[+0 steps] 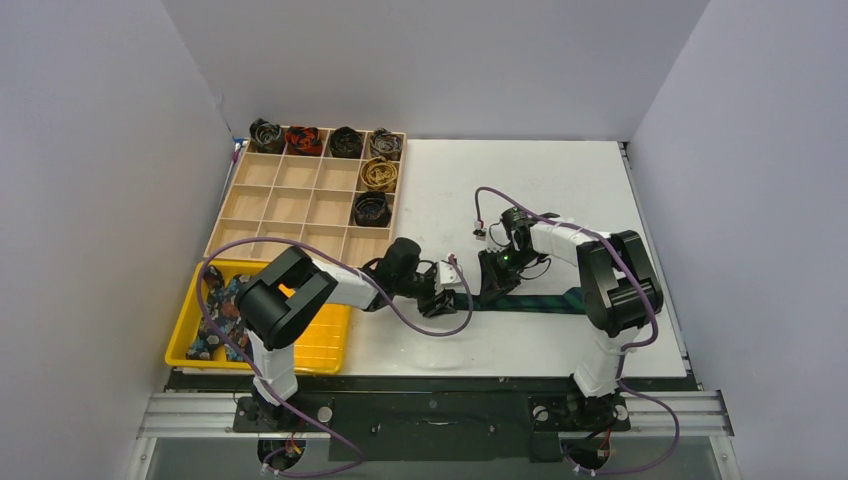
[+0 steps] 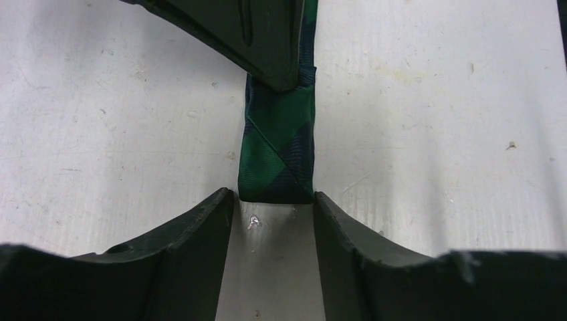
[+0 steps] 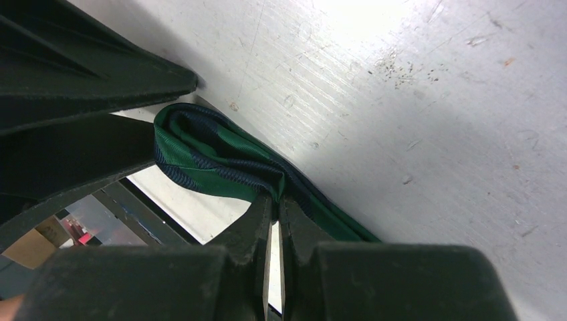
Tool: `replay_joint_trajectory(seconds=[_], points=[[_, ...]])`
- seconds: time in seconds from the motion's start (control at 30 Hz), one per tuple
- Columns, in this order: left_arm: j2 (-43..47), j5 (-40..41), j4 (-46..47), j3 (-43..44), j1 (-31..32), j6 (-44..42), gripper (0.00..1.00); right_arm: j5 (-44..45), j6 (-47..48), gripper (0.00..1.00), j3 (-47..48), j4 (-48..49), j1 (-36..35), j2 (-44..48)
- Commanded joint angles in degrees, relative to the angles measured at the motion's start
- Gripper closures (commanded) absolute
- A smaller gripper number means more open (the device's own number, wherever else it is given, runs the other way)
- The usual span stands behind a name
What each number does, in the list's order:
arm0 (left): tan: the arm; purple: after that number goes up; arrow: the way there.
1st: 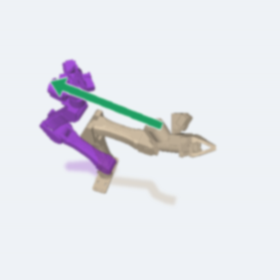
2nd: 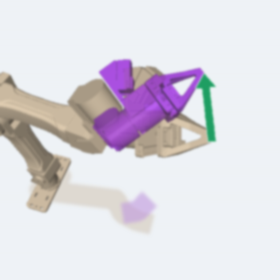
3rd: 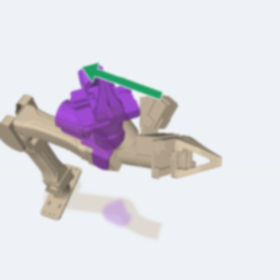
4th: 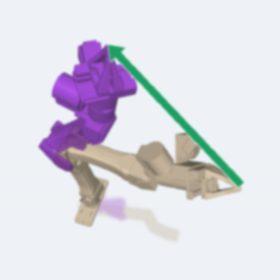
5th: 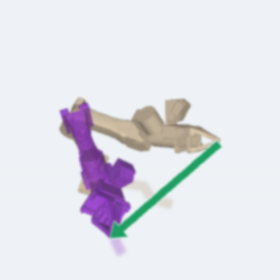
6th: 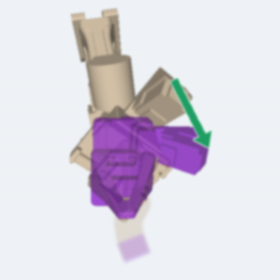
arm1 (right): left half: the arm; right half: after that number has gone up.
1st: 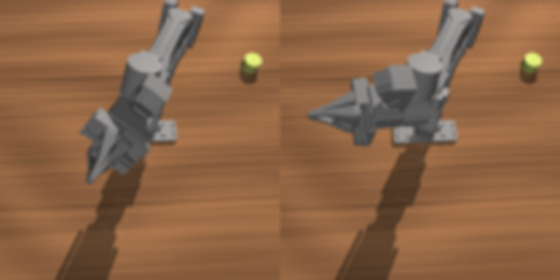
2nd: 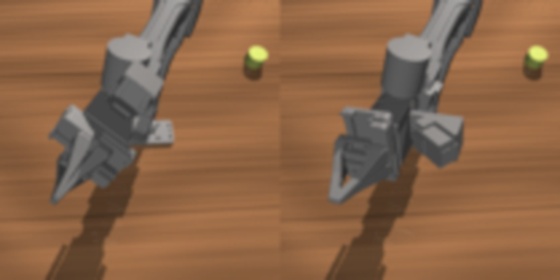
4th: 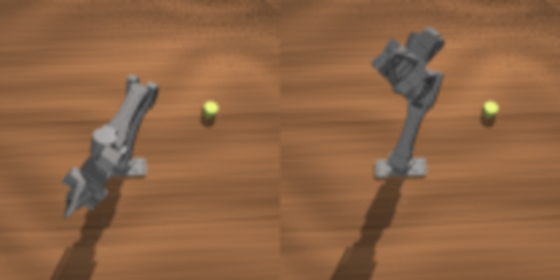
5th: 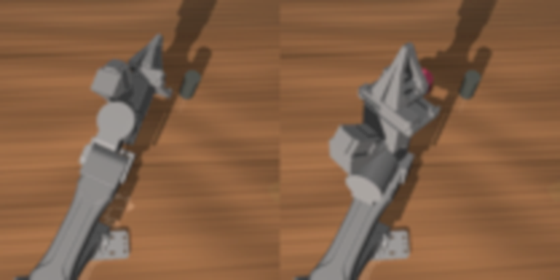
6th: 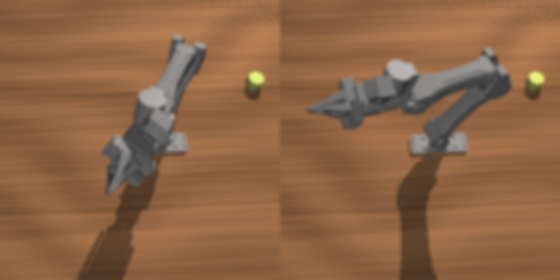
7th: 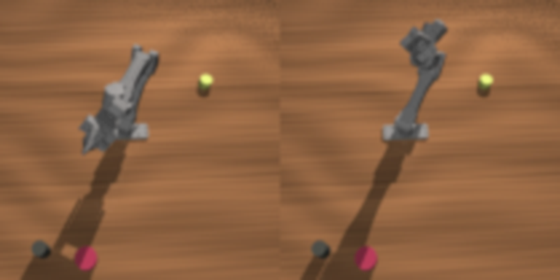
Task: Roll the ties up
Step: Roll the tie at the center of the board.
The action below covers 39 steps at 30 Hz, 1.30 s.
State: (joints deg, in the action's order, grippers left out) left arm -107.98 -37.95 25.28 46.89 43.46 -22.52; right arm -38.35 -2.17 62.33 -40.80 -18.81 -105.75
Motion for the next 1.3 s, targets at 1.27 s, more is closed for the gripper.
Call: replay_joint_trajectory(seconds=[1.27], points=[[-11.94, 0.74, 5.75, 8.54, 4.83, 8.66, 0.69, 0.03, 1.74, 1.0, -0.45, 2.31, -1.69, -2.43]])
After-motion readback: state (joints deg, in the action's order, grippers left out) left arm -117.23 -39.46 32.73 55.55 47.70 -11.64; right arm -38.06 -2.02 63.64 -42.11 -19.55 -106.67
